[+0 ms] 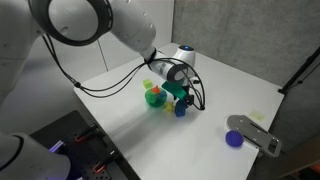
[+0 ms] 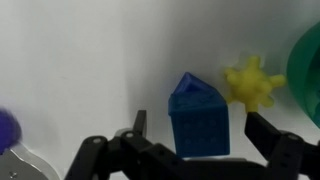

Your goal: Remove the blue block from on top of the other and then put it in the bowl

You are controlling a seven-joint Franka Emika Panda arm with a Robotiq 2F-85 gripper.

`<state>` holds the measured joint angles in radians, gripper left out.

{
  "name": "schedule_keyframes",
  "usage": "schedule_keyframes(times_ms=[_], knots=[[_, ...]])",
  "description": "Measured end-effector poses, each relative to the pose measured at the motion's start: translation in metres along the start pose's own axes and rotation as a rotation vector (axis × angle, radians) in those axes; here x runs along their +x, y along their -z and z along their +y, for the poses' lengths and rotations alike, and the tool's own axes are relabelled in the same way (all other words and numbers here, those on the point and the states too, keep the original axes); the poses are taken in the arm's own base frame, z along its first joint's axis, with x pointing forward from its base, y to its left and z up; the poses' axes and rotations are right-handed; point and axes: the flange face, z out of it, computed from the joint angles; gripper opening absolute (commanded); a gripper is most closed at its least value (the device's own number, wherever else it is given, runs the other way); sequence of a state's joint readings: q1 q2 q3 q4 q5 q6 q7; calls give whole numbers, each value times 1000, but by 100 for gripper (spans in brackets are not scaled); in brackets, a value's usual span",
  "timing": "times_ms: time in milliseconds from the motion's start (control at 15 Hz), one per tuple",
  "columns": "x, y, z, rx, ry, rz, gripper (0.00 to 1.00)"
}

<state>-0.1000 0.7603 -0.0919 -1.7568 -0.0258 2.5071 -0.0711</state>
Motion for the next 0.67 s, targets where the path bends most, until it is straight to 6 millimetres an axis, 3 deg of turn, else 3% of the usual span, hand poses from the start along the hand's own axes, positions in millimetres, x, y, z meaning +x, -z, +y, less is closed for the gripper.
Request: schedule_keyframes(times_ms=[133,200,267,533,667], knots=[[3,-14,-2,9,49,14,100],[5,-18,-4,13,68,23,90],[7,-22,-6,17,85,32,73],[13,-30,-10,18,107,63,40],[16,-29,-10,16,106,76,32]])
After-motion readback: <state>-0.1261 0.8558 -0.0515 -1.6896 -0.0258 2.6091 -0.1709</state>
